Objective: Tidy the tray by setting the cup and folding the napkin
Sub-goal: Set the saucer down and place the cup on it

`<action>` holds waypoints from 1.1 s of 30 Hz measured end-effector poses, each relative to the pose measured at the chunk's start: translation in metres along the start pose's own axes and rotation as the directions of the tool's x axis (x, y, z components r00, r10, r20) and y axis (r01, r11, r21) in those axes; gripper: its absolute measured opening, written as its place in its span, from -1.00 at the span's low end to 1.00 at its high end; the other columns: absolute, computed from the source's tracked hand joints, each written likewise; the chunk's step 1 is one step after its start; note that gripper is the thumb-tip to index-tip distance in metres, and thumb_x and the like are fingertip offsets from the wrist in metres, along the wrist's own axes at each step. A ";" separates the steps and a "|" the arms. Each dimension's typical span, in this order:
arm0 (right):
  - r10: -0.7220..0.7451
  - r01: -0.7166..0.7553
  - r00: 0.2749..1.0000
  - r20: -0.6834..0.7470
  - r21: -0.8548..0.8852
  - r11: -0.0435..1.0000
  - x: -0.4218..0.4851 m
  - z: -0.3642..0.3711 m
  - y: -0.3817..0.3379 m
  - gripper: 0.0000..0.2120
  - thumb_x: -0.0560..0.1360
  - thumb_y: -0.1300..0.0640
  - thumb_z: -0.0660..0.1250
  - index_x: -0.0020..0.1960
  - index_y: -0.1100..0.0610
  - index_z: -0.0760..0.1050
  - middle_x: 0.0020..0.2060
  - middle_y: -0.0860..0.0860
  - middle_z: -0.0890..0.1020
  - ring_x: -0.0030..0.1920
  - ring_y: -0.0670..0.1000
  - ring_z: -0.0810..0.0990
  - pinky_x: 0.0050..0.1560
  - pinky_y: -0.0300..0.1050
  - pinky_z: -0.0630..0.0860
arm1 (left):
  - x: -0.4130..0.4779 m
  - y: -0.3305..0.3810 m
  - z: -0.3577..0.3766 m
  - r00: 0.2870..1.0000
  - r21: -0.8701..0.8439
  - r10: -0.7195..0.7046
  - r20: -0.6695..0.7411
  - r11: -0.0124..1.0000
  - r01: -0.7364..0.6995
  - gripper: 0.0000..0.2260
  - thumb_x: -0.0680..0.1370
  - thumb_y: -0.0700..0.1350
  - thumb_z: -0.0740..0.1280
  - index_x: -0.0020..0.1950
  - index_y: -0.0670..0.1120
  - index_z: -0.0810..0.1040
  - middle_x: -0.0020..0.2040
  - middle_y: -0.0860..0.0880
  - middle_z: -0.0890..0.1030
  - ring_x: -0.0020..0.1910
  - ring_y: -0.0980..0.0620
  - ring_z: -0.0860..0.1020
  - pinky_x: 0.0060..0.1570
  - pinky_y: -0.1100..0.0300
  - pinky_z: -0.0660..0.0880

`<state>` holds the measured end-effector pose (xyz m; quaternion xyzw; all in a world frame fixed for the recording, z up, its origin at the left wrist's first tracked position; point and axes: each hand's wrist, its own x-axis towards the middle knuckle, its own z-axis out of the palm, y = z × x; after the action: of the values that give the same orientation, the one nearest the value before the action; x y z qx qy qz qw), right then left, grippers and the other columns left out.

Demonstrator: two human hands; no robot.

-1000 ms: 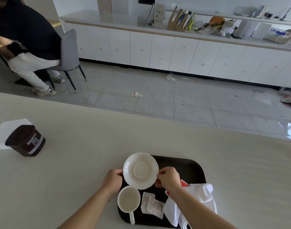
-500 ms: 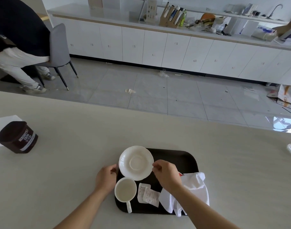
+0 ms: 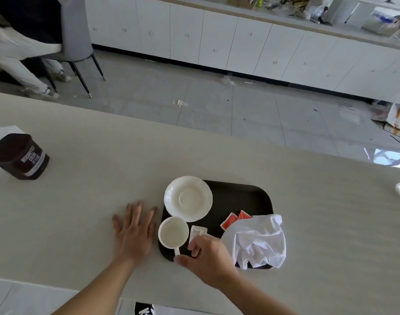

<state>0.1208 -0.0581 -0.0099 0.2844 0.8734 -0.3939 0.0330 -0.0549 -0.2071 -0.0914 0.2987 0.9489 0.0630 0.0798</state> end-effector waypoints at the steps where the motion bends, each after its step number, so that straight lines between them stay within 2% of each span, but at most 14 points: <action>1: 0.011 -0.011 1.000 0.005 -0.006 1.000 -0.001 0.005 0.000 -0.55 0.24 -0.36 0.45 -0.16 0.01 0.54 -0.31 -0.16 0.54 -0.28 -0.14 0.50 -0.28 -0.33 0.39 | 0.000 0.001 0.000 1.000 0.017 0.000 0.006 1.000 0.000 -0.49 0.55 0.16 -0.15 0.46 0.17 0.28 0.55 -0.06 0.18 0.54 -0.14 0.07 0.39 -0.32 -0.02; 4: 0.074 -0.074 0.997 0.000 0.015 0.997 -0.001 0.018 -0.004 -0.60 0.27 -0.31 0.47 -0.20 -0.01 0.51 -0.31 -0.15 0.55 -0.26 -0.14 0.52 -0.28 -0.30 0.40 | 0.001 0.001 0.003 1.000 0.050 -0.013 0.012 0.999 0.012 -0.44 0.52 0.20 -0.21 0.50 0.19 0.20 0.57 -0.05 0.10 0.56 -0.13 -0.01 0.41 -0.30 -0.09; 7: 0.121 -0.120 0.993 -0.016 0.070 0.990 0.000 0.027 -0.011 -0.67 0.37 -0.17 0.47 -0.24 0.09 0.53 -0.33 -0.09 0.60 -0.30 -0.10 0.53 -0.26 -0.19 0.45 | 0.001 0.000 0.005 1.000 0.039 -0.019 -0.007 0.999 0.019 -0.45 0.52 0.21 -0.19 0.50 0.20 0.19 0.58 -0.04 0.09 0.56 -0.13 -0.01 0.43 -0.29 -0.09; 11: 0.158 -0.147 0.984 -0.076 0.136 0.980 -0.003 0.036 -0.017 -0.67 0.40 -0.05 0.42 -0.29 0.20 0.47 -0.39 -0.01 0.55 -0.35 -0.04 0.45 -0.38 -0.23 0.32 | 0.000 0.000 0.004 1.000 0.048 -0.014 -0.011 0.999 0.014 -0.45 0.53 0.22 -0.20 0.50 0.20 0.18 0.58 -0.04 0.10 0.56 -0.13 0.00 0.43 -0.29 -0.07; 17: 0.187 -0.165 0.973 -0.136 0.152 0.974 -0.004 0.038 -0.018 -0.68 0.39 -0.04 0.39 -0.30 0.22 0.49 -0.37 0.08 0.60 -0.30 0.04 0.53 -0.33 -0.06 0.46 | 0.000 0.000 0.004 1.000 0.041 -0.015 -0.020 0.999 0.016 -0.47 0.53 0.24 -0.15 0.49 0.21 0.20 0.57 -0.03 0.11 0.56 -0.11 -0.01 0.44 -0.29 -0.07; 19: 0.190 -0.166 0.970 -0.154 0.155 0.974 -0.004 0.034 -0.016 -0.72 0.39 -0.03 0.39 -0.30 0.19 0.51 -0.38 0.05 0.61 -0.31 0.01 0.54 -0.35 -0.10 0.46 | 0.000 0.000 0.005 1.000 0.049 -0.019 -0.022 0.999 0.020 -0.48 0.54 0.25 -0.14 0.49 0.23 0.18 0.57 -0.02 0.11 0.55 -0.10 -0.01 0.44 -0.28 -0.07; 22: 0.181 -0.146 0.965 -0.189 0.187 0.971 -0.005 0.029 -0.013 -0.75 0.37 -0.02 0.41 -0.35 0.12 0.48 -0.44 -0.02 0.58 -0.36 -0.09 0.50 -0.43 -0.30 0.36 | 0.000 -0.002 0.009 0.999 0.059 -0.010 -0.035 0.998 0.012 -0.49 0.54 0.24 -0.11 0.48 0.22 0.18 0.57 -0.03 0.12 0.55 -0.11 0.01 0.43 -0.29 -0.03; 26: 0.138 -0.084 0.960 -0.243 0.221 0.972 -0.005 0.018 -0.017 -0.71 0.36 -0.03 0.44 -0.44 -0.04 0.40 -0.47 -0.14 0.55 -0.36 -0.13 0.52 -0.42 -0.36 0.39 | 0.000 -0.001 0.009 0.999 0.058 -0.011 -0.051 0.998 0.014 -0.50 0.54 0.22 -0.09 0.47 0.22 0.21 0.56 -0.03 0.16 0.54 -0.12 0.06 0.42 -0.31 0.01; 33: 0.185 -0.111 0.939 -0.288 0.254 0.961 0.014 -0.013 -0.022 -0.74 0.41 -0.11 0.43 -0.32 0.03 0.52 -0.39 -0.09 0.63 -0.27 -0.14 0.58 -0.41 -0.34 0.47 | 0.000 -0.001 0.009 0.998 0.076 -0.012 -0.055 0.997 0.016 -0.51 0.53 0.22 -0.04 0.47 0.22 0.22 0.55 -0.03 0.17 0.54 -0.13 0.09 0.42 -0.30 0.03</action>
<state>0.0996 -0.0539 0.0104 0.4099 0.7911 -0.4411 -0.1082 -0.0539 -0.2071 -0.1003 0.2930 0.9545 0.0341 0.0431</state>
